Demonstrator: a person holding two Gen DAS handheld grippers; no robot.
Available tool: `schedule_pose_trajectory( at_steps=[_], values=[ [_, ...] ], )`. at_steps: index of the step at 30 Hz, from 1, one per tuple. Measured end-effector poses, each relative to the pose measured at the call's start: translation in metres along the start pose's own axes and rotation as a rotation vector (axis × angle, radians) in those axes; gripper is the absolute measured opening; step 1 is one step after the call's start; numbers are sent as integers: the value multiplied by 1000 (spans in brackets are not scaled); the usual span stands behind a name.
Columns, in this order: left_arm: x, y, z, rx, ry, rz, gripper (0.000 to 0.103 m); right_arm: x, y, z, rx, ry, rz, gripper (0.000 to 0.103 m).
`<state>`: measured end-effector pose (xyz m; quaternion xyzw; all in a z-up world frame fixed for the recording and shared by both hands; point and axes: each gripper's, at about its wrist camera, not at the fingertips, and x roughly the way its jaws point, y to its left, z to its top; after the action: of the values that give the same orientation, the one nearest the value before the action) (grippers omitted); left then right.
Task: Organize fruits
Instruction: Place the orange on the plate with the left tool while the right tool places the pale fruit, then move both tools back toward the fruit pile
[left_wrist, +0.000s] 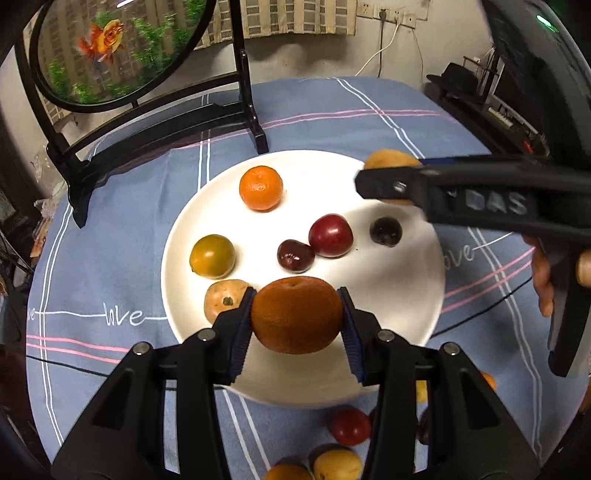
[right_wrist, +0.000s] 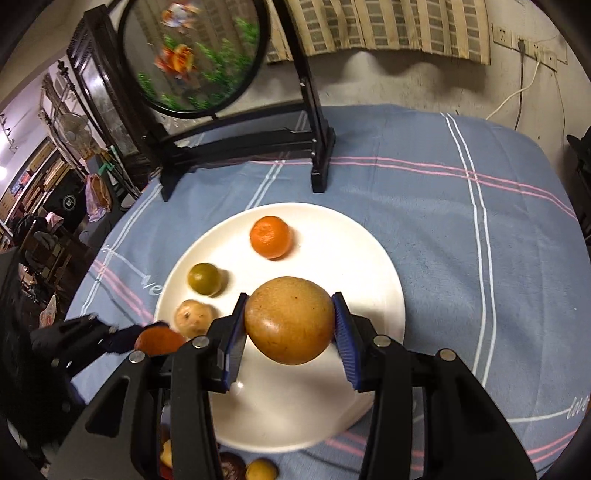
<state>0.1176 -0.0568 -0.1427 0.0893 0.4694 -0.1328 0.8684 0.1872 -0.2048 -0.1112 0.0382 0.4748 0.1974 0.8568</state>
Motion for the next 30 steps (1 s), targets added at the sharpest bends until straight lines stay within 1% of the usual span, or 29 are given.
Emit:
schedule_pose_trajectory(
  at_steps=[6, 8, 10, 11, 12, 13, 14, 18, 22, 24, 26, 30],
  values=[
    [16, -2, 6, -5, 28, 24, 44, 28, -4, 15, -9, 36, -26, 45],
    [20, -3, 6, 3, 39, 44, 45, 38, -4, 19, -16, 64, -19, 45],
    [24, -5, 6, 10, 50, 55, 46, 45, 0, 20, -43, 83, -37, 46],
    [25, -6, 6, 10, 52, 62, 54, 46, 2, 20, -52, 87, -36, 50],
    [24, -6, 5, 9, 43, 70, 63, 46, 3, 21, -52, 88, -29, 57],
    [21, -6, 6, 8, 29, 74, 65, 41, 3, 22, -43, 71, -23, 68],
    [18, -7, 6, 8, 18, 69, 67, 35, 4, 23, -40, 44, -15, 68],
    [10, -8, 10, 4, 4, 70, 68, 19, 2, 29, -31, 17, -7, 68],
    [-3, -7, 11, -1, -14, 74, 68, -11, -2, 30, -4, -19, 4, 68],
    [-12, -7, 11, -5, -25, 79, 72, -28, -3, 26, 2, -37, 0, 68],
    [-22, -8, 10, -7, -40, 83, 73, -40, -3, 21, 5, -49, -4, 68],
    [-43, -7, 6, -10, -70, 92, 80, -79, 3, 1, 2, -100, -12, 68]
  ],
)
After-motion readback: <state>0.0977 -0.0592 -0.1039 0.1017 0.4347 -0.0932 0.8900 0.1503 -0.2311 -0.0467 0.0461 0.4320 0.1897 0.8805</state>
